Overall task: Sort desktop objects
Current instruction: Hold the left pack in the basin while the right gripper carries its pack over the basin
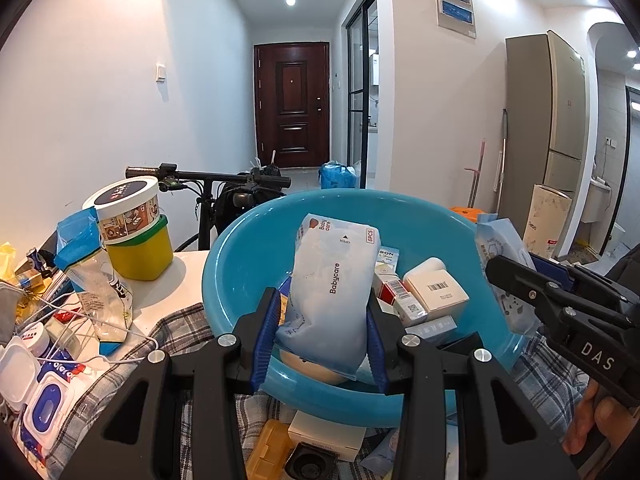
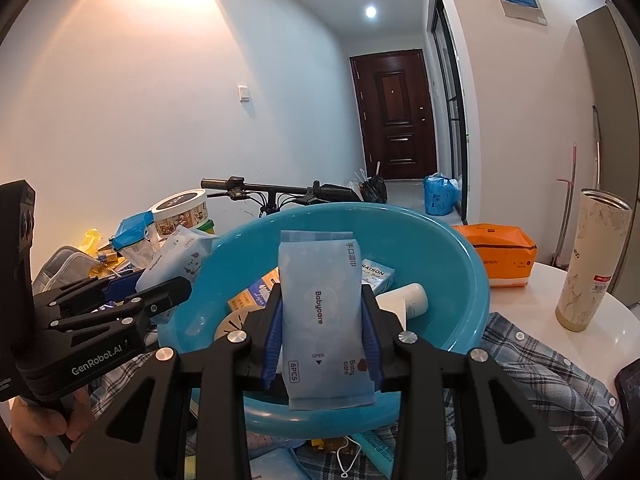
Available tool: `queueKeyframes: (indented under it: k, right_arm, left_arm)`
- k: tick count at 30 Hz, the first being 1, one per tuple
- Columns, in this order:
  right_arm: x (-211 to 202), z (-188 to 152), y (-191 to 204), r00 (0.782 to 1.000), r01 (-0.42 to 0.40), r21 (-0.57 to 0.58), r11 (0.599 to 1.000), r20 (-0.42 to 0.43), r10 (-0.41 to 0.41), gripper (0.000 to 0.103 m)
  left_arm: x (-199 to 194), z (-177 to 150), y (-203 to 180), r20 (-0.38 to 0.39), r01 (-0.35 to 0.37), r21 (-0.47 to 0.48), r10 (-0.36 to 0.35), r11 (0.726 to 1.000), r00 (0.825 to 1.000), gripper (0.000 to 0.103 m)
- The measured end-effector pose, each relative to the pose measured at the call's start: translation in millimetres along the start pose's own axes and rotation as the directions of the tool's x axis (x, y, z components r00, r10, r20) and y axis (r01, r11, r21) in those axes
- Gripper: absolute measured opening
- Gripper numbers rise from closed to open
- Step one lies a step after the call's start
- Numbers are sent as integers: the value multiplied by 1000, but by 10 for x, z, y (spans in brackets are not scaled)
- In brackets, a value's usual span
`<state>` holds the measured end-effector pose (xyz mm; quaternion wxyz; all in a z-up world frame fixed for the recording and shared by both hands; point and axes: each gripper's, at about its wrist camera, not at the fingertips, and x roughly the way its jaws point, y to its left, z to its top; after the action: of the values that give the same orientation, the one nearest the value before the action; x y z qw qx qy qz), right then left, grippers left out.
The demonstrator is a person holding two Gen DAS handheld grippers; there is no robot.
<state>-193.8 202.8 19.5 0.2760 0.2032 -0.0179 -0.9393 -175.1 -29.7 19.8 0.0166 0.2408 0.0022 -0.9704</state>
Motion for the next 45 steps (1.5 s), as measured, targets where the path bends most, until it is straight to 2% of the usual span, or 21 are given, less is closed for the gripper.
queueKeyframes:
  k: [45]
  right_arm:
    - [60, -22, 45, 1000, 2, -26, 1000, -4, -2, 33]
  left_arm:
    - [-12, -5, -34, -7, 6, 0, -6, 1000, 1000, 41]
